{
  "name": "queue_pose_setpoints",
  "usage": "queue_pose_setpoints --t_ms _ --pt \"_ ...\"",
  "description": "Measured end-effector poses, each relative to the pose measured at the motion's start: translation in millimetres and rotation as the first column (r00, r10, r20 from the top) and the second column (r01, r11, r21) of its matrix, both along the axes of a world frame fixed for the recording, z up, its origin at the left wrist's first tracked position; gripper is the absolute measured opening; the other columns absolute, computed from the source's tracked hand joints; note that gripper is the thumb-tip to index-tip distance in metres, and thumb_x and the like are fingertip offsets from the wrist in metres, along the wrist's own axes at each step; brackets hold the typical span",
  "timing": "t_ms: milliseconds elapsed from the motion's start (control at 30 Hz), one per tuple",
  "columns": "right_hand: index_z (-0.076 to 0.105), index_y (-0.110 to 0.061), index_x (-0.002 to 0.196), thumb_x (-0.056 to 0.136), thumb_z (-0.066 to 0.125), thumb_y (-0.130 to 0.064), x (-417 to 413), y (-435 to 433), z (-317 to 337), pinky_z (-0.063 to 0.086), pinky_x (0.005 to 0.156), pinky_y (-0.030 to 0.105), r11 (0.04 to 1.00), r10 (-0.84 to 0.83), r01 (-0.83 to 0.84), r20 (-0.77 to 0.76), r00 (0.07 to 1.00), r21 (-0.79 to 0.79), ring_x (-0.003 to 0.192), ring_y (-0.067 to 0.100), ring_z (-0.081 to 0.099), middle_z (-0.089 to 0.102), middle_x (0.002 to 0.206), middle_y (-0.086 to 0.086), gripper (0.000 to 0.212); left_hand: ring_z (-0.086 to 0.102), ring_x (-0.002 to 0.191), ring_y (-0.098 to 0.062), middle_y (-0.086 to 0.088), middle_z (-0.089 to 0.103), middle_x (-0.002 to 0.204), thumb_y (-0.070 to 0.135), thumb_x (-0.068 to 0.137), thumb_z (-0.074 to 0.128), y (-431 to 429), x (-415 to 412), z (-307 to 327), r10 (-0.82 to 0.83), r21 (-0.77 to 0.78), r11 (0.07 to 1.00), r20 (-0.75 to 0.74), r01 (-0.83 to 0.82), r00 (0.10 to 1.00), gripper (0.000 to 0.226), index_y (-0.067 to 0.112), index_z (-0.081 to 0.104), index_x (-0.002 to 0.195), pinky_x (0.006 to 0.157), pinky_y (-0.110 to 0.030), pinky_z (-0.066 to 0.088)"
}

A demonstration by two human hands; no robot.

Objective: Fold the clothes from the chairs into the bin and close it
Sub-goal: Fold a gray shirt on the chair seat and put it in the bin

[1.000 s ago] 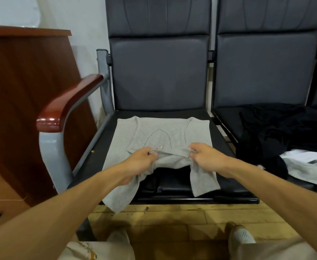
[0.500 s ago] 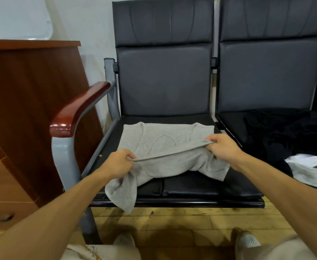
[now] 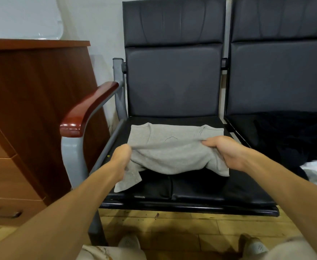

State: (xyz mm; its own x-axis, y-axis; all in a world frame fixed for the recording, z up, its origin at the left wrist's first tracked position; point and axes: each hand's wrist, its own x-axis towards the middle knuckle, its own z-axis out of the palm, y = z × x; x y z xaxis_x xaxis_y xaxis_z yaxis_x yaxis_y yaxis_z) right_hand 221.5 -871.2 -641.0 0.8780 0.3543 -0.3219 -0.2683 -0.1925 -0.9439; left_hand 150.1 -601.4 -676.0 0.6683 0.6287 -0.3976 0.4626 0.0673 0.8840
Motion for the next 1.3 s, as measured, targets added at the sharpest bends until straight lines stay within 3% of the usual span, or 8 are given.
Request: queue_pose_setpoints --t_ms 167,367,533,733,900,1100,1233,1300 --pt "0.068 -0.006 0.106 0.086 0.072 -0.026 11 4 -8 0.054 0.089 0.042 0.948 -0.207 0.243 -0.182 0.961 0.205 0.095 0.026 0.069 0.073 0.101 0.012 0.029 0.054 0.098 -0.023 -0.005 0.055 0.107 0.046 0.089 0.062 0 -5 -7 -0.234 0.414 0.885 0.004 0.211 0.972 0.044 0.009 0.050 0.110 0.079 -0.035 0.042" --pt "0.069 -0.010 0.111 0.084 0.072 -0.034 27 10 -18 0.055 0.090 0.039 0.704 -0.398 0.534 -0.361 0.843 0.469 0.095 0.025 0.071 0.072 0.107 0.008 0.036 0.051 0.074 -0.015 -0.007 0.057 0.092 0.018 0.101 0.046 16 -21 -10 -0.434 0.676 0.654 -0.034 0.340 0.900 0.007 0.011 0.046 0.104 0.061 -0.029 0.039" --pt "0.063 -0.013 0.122 0.080 0.077 -0.028 25 11 -17 0.052 0.094 0.044 0.601 -0.434 0.567 -0.366 0.823 0.563 0.103 0.027 0.067 0.067 0.117 0.008 0.046 0.058 0.077 -0.018 -0.004 0.058 0.090 -0.006 0.093 0.039 28 -32 -14 -0.396 0.731 0.583 -0.125 0.354 0.910 0.025 0.015 0.052 0.097 0.067 -0.033 0.052" --pt "0.061 -0.016 0.125 0.079 0.078 -0.015 25 13 -18 0.050 0.098 0.047 0.660 -0.496 0.590 -0.321 0.807 0.464 0.107 0.027 0.063 0.064 0.120 0.008 0.050 0.065 0.068 -0.018 -0.005 0.064 0.081 0.006 0.093 0.050 36 -35 -13 -0.256 0.628 0.744 -0.044 0.226 0.966 0.013 0.016 0.057 0.089 0.064 -0.034 0.057" --pt "0.065 -0.020 0.119 0.079 0.079 -0.022 28 3 -18 0.050 0.098 0.047 0.704 -0.587 0.630 -0.230 0.776 0.328 0.109 0.023 0.061 0.063 0.120 0.004 0.042 0.053 0.085 -0.022 -0.004 0.056 0.091 0.010 0.093 0.048 40 -34 -8 -0.091 0.557 0.829 0.071 0.037 0.993 0.011 0.012 0.058 0.096 0.069 -0.035 0.044" --pt "0.069 -0.017 0.109 0.079 0.078 -0.031 21 -2 -20 0.053 0.094 0.044 0.780 -0.514 0.538 -0.163 0.842 0.320 0.101 0.022 0.066 0.069 0.108 0.004 0.034 0.062 0.093 -0.023 -0.008 0.065 0.098 0.014 0.094 0.058 39 -38 -6 -0.118 0.306 0.949 0.118 0.077 0.986 0.011 0.008 0.066 0.098 0.078 -0.036 0.050" --pt "0.069 -0.016 0.104 0.086 0.071 -0.035 13 -10 -16 0.052 0.091 0.039 0.882 -0.454 0.433 0.093 0.886 0.187 0.102 0.020 0.065 0.070 0.106 0.003 0.026 0.059 0.106 -0.024 -0.005 0.062 0.111 0.021 0.101 0.047 27 -39 4 -0.177 0.170 0.976 0.240 0.138 0.955 0.022 0.013 0.059 0.117 0.091 -0.039 0.046" --pt "0.068 -0.016 0.106 0.092 0.063 -0.031 4 -19 -12 0.053 0.080 0.034 0.957 -0.288 0.271 0.240 0.927 0.103 0.100 0.019 0.066 0.070 0.107 0.003 0.022 0.056 0.108 -0.023 -0.003 0.060 0.114 0.024 0.102 0.042 25 -38 5 -0.197 0.193 0.969 0.237 0.152 0.951 0.023 0.016 0.055 0.120 0.095 -0.042 0.045"
